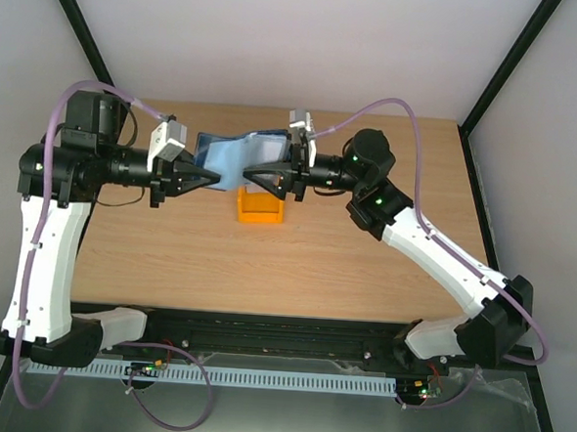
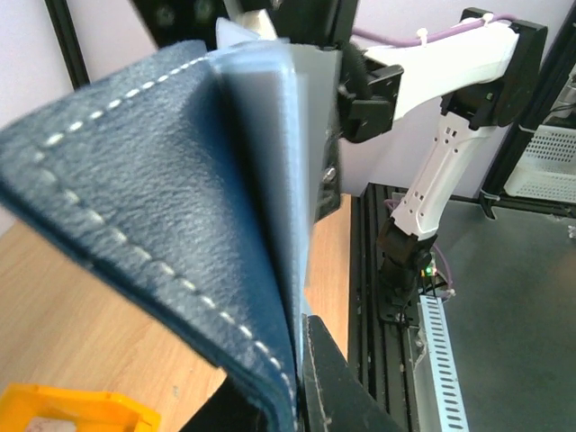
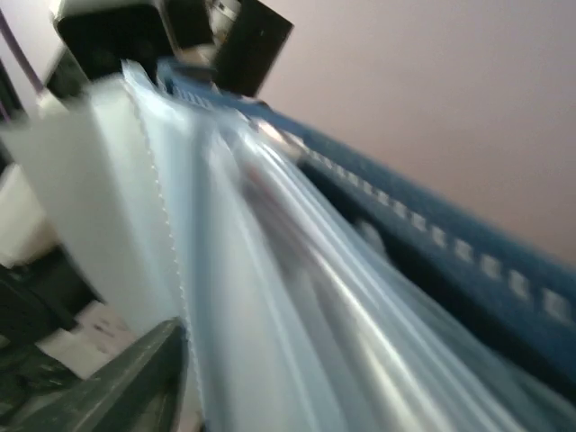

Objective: Take the credit cards out of the card holder
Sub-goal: Remove the credit card from the card holder.

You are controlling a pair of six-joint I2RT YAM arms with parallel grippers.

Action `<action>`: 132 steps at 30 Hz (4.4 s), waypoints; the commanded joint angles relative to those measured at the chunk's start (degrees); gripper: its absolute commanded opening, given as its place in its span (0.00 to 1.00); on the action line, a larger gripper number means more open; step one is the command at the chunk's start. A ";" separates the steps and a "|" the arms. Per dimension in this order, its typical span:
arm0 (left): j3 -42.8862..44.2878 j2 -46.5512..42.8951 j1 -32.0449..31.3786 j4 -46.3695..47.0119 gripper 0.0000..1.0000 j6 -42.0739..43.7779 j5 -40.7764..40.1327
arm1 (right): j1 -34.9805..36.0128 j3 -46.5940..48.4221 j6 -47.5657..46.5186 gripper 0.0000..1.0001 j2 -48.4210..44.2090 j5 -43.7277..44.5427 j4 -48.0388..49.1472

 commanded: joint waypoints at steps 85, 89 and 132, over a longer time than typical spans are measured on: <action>-19.67 -2.70 8.88 37.36 0.02 -40.16 1.07 | 10.71 -11.76 38.15 0.50 11.70 24.44 45.65; -19.67 -2.73 8.96 37.16 0.02 -39.95 1.73 | 10.72 -11.09 39.84 0.25 13.39 25.16 48.00; -20.54 -3.33 8.96 35.38 0.09 -37.26 4.45 | 10.78 -6.52 22.09 0.02 9.64 17.92 19.71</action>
